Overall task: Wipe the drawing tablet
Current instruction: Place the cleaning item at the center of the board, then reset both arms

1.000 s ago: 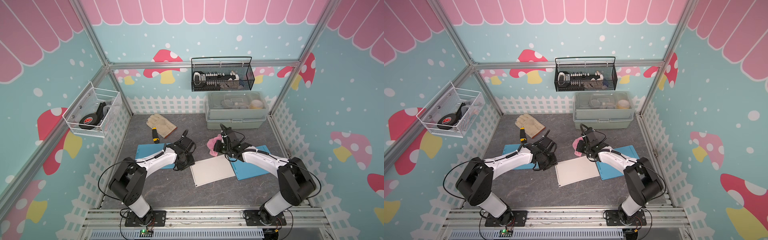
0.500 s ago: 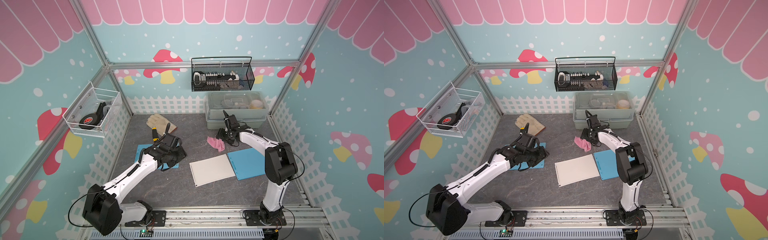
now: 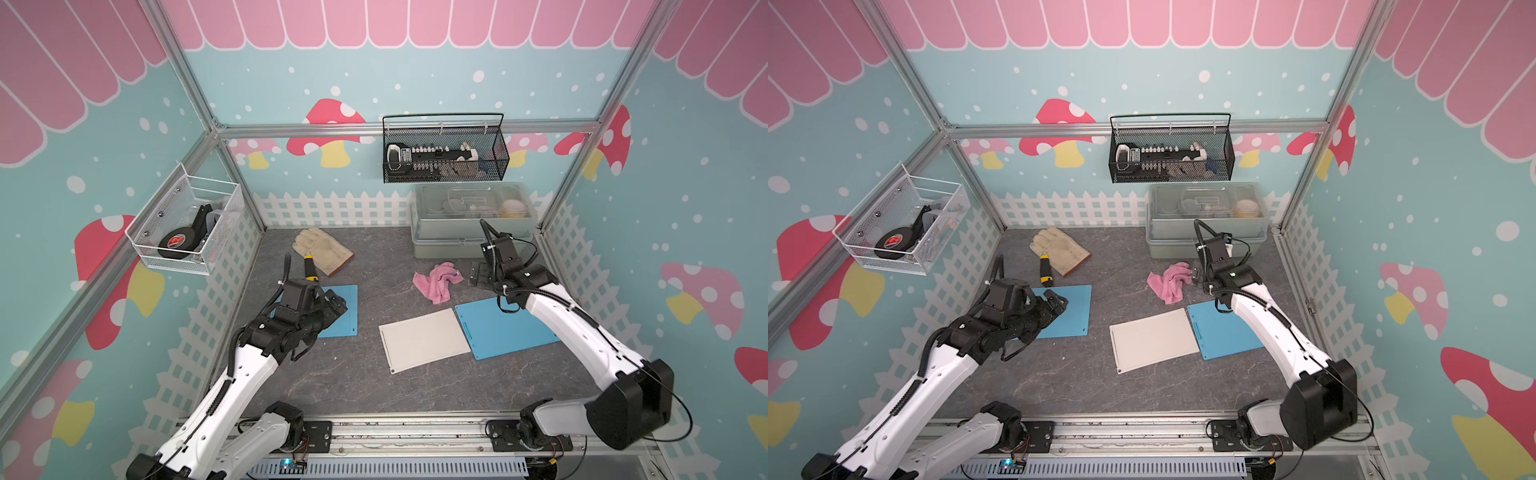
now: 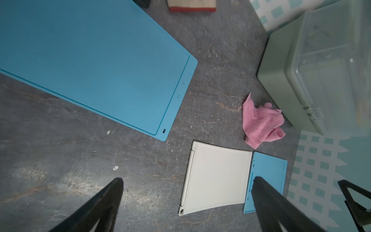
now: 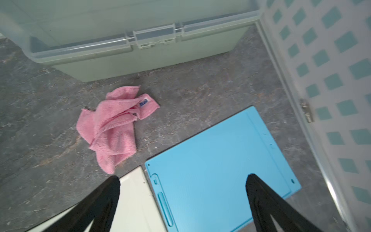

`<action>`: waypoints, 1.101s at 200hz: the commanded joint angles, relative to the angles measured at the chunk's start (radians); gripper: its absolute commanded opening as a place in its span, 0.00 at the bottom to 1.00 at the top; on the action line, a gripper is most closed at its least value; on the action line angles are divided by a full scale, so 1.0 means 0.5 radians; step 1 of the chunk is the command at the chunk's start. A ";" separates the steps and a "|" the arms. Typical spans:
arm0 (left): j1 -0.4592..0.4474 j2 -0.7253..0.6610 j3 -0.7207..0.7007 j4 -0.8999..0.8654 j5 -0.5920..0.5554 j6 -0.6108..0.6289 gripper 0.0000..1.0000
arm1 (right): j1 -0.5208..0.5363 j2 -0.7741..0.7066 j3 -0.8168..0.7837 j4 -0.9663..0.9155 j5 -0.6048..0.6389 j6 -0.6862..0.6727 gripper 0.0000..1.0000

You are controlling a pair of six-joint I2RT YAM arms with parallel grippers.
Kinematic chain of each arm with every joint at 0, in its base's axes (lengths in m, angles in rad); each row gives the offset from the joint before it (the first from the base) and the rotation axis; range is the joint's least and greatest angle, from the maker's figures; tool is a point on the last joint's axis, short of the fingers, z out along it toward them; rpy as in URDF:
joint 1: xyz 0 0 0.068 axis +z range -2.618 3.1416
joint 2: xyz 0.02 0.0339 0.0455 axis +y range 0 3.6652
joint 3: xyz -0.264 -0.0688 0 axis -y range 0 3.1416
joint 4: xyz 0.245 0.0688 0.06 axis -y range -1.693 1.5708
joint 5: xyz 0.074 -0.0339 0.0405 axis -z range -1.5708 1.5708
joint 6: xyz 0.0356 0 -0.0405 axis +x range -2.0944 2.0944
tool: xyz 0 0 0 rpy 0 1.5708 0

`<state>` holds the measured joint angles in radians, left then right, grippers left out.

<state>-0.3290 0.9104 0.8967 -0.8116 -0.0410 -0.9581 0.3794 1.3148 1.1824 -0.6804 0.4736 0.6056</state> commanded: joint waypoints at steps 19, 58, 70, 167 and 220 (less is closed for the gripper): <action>0.011 -0.009 0.063 -0.354 -0.984 0.163 0.99 | -0.028 -0.320 -0.706 0.560 0.540 -0.399 0.99; 0.011 -0.155 -0.367 0.062 -1.390 0.808 0.99 | -0.080 -0.725 -1.378 1.234 0.418 -0.723 0.99; 0.018 -0.233 -0.507 0.265 -1.431 1.000 0.99 | -0.109 -0.749 -1.444 1.328 0.371 -0.798 0.99; 0.557 0.199 -1.164 2.241 -0.840 1.400 0.99 | -0.480 -0.031 -1.624 2.618 -0.144 -1.043 0.99; 0.660 0.810 -1.064 2.981 -0.638 1.511 0.99 | -0.673 0.324 -1.633 3.105 -0.393 -1.098 0.99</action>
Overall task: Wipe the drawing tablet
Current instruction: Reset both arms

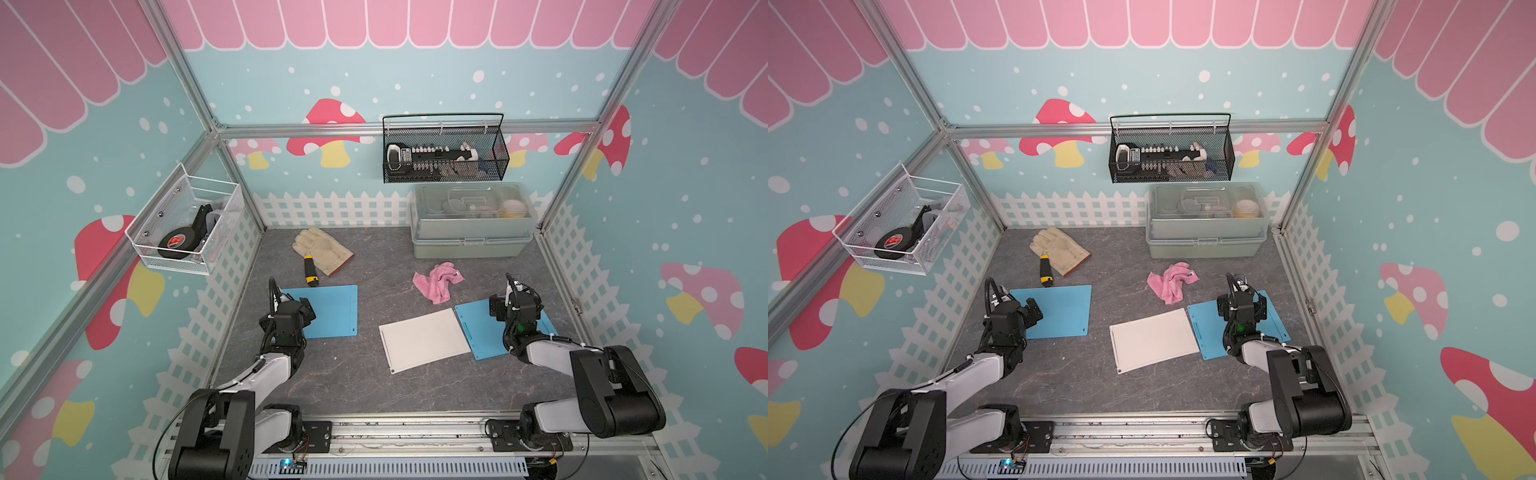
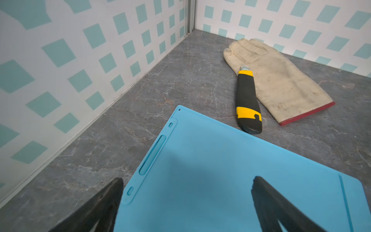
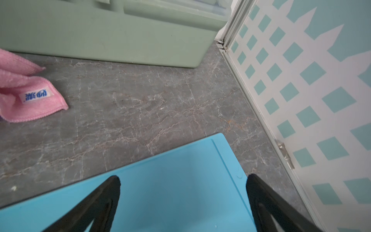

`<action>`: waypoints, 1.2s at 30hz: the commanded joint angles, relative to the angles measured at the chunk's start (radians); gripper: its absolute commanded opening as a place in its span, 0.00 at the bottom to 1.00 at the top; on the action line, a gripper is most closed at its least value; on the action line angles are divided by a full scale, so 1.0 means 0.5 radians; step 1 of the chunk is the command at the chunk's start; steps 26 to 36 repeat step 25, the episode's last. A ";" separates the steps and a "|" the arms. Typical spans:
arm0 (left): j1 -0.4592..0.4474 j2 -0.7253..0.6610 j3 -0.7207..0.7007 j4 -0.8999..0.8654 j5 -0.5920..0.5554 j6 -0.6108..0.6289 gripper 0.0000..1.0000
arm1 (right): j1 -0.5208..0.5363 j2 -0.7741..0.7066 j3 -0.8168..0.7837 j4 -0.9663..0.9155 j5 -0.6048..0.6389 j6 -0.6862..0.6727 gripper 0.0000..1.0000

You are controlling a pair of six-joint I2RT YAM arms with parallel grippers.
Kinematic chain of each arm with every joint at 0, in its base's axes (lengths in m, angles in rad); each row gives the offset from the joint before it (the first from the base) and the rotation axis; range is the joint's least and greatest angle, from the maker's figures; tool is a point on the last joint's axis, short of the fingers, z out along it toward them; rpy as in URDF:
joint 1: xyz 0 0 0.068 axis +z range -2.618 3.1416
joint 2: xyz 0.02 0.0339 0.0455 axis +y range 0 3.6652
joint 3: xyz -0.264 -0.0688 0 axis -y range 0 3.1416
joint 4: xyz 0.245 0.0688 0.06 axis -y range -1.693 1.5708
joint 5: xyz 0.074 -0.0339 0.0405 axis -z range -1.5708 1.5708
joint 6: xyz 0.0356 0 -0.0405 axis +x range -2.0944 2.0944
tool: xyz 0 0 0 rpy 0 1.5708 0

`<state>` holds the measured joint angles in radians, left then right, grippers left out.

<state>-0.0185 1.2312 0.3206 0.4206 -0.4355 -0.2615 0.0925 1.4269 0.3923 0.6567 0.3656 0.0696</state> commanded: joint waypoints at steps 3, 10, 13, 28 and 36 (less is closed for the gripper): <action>0.049 0.288 0.093 0.662 0.189 0.187 0.99 | -0.118 0.211 -0.164 0.758 -0.172 -0.024 0.99; 0.000 0.544 0.060 0.970 0.270 0.266 0.99 | -0.114 0.199 -0.144 0.687 -0.072 0.012 0.99; -0.033 0.595 0.115 0.946 0.246 0.315 0.99 | -0.115 0.179 -0.126 0.620 -0.067 0.017 0.99; -0.034 0.594 0.106 0.967 0.244 0.319 0.99 | -0.113 0.177 -0.140 0.641 -0.072 0.014 0.99; -0.034 0.594 0.106 0.967 0.244 0.319 0.99 | -0.113 0.177 -0.140 0.641 -0.072 0.014 0.99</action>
